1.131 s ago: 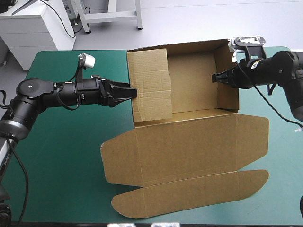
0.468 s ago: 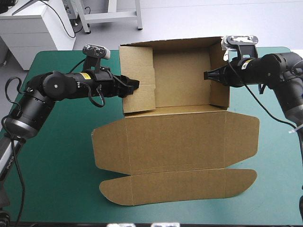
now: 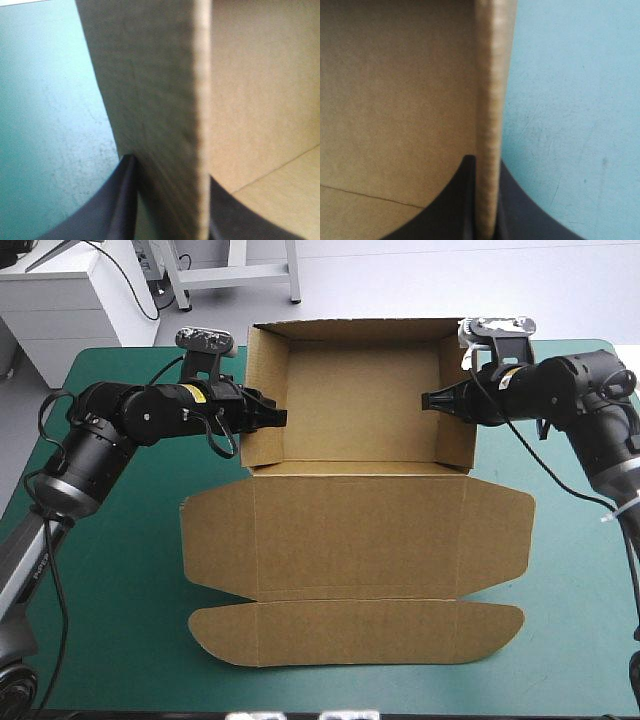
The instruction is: Fold the box
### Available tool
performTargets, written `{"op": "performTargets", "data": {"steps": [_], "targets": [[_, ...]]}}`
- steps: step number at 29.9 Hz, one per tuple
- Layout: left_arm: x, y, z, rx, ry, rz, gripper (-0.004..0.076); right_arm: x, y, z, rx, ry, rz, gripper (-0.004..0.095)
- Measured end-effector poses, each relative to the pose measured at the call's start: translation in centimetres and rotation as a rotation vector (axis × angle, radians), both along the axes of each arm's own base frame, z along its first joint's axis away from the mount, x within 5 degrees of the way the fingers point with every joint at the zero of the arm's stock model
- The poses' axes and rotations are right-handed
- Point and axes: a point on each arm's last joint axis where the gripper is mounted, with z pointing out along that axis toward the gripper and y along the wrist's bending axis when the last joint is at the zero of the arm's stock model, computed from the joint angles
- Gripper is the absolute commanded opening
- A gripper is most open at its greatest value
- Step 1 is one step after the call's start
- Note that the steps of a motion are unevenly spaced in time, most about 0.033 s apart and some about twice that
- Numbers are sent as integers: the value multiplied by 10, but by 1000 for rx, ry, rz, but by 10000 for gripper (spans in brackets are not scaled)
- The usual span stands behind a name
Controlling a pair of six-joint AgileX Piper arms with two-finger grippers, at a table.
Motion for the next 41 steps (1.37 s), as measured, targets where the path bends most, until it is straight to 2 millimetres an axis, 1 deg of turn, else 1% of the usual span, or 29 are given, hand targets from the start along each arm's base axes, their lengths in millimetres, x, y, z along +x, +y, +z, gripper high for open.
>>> {"op": "performTargets", "data": {"steps": [4,8,12,20,25,28,37,41], "targets": [[10,-1,-11,77,20,0,-8,6,12,-11,-29,37,7,-12],[22,-3,-31,152,97,1,-8,14,21,-27,-60,93,17,-12],[31,-7,-52,192,182,-2,-8,21,24,-41,-83,159,20,-12],[45,-18,-98,264,384,-15,-8,35,29,-77,-142,338,27,-13],[52,-22,-120,296,473,-24,-8,42,33,-97,-160,423,32,-13],[55,-23,-127,307,502,-28,-8,44,34,-103,-162,445,33,-13],[63,-27,-135,333,552,-37,-8,45,34,-107,-167,461,34,-14],[64,-27,-138,340,564,-35,-8,49,36,-114,-174,482,35,-14]]}}
